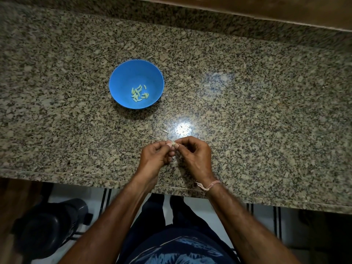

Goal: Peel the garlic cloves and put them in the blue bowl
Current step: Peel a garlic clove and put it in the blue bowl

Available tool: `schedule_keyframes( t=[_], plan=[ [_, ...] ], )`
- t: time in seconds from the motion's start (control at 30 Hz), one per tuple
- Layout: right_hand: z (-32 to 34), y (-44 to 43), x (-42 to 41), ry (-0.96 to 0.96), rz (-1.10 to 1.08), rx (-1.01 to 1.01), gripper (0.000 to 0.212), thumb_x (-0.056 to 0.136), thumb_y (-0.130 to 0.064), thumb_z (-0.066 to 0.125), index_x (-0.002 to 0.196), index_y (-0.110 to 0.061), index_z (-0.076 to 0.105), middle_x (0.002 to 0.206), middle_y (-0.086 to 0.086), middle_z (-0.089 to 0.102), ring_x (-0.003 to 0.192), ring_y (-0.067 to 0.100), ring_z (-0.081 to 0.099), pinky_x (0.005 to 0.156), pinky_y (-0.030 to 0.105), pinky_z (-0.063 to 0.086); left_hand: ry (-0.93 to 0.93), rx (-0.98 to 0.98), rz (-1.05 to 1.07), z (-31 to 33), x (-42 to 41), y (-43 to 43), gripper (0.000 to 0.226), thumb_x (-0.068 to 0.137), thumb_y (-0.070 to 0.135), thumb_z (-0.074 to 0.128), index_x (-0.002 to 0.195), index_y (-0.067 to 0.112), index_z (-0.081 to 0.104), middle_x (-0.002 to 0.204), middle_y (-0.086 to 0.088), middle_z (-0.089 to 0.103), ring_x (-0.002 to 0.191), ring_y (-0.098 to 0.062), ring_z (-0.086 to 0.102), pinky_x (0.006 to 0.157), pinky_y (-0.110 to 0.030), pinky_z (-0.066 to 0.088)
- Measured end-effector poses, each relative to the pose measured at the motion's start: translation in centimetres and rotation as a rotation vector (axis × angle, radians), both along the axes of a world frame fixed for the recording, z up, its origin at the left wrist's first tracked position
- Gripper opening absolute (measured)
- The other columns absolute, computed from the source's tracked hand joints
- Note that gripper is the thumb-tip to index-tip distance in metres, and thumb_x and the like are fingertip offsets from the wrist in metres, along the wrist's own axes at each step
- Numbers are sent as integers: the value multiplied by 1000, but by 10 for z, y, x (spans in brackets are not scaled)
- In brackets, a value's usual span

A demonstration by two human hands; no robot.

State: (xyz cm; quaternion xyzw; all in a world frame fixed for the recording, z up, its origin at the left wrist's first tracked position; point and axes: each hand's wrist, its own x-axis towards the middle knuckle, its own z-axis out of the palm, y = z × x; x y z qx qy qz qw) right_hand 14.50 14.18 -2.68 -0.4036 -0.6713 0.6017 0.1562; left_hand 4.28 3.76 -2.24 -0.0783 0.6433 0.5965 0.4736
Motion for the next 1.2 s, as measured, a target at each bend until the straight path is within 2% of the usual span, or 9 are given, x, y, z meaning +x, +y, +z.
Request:
schedule_keyframes(
  t=[0.07, 0.23, 0.43, 0.57, 0.63, 0.77, 0.97, 1.1, 1.2],
  plan=[
    [1, 0, 1, 9, 3, 1, 8, 91, -13, 79, 98, -10, 78, 91, -1, 78, 87, 13, 76, 81, 31, 63, -85, 25, 42, 0, 2, 2, 9, 98, 7, 67, 100, 4, 75, 82, -5, 72, 70, -8, 63, 62, -20, 52],
    [2, 0, -1, 11, -36, -91, 8, 90, -10, 79, 98, -8, 78, 90, 1, 79, 85, 16, 76, 79, 30, 63, -27, 9, 19, -1, 4, 6, 11, 100, 7, 64, 97, 5, 74, 76, -1, 69, 66, -6, 60, 59, -19, 50],
    [3, 4, -3, 98, -86, -333, 14, 88, 2, 77, 101, 1, 75, 97, 14, 78, 90, 25, 76, 81, 32, 62, -395, 110, 218, 5, 6, 14, 18, 100, 2, 59, 86, 3, 69, 71, -4, 67, 61, -8, 62, 53, -18, 50],
    [5, 2, -4, 148, -158, -560, 17, 88, 4, 75, 105, 3, 73, 101, 19, 77, 89, 25, 74, 81, 33, 61, -454, 140, 247, 4, 7, 14, 16, 102, 5, 57, 89, 4, 67, 72, -4, 65, 60, -7, 62, 53, -19, 50],
    [4, 2, -5, 173, -193, -657, 16, 89, 5, 73, 104, 1, 74, 101, 19, 76, 90, 26, 73, 83, 35, 61, -319, 113, 190, 1, 7, 14, 16, 102, 6, 58, 91, 4, 70, 72, -2, 65, 62, -7, 60, 54, -19, 48],
    [4, 0, -6, 214, -265, -783, 14, 90, 7, 71, 102, 2, 72, 99, 19, 75, 85, 25, 73, 77, 30, 63, 47, -28, -23, -3, 8, 13, 17, 105, 14, 57, 107, 8, 73, 73, 1, 63, 64, -7, 53, 58, -22, 44],
    [10, 6, -11, 215, -325, -869, 9, 92, 7, 68, 97, -1, 72, 86, 11, 75, 70, 18, 70, 68, 25, 62, 132, -42, -52, 1, 14, 14, 19, 106, 19, 56, 106, 10, 72, 73, 6, 65, 65, -5, 55, 57, -21, 43],
    [8, 9, -8, 135, -260, -663, 12, 90, -2, 76, 102, -1, 74, 97, 10, 77, 89, 23, 71, 78, 29, 60, 653, -317, -235, -3, 11, 9, 11, 100, 28, 67, 99, 18, 72, 81, 8, 70, 71, -5, 64, 60, -18, 47],
    [6, 12, -6, 36, -196, -406, 16, 89, -8, 78, 101, 1, 74, 100, 10, 78, 90, 25, 75, 76, 32, 63, 810, -343, -256, -3, 9, 8, 6, 97, 24, 71, 96, 18, 71, 82, 7, 68, 73, -7, 63, 59, -13, 46]
  ],
)
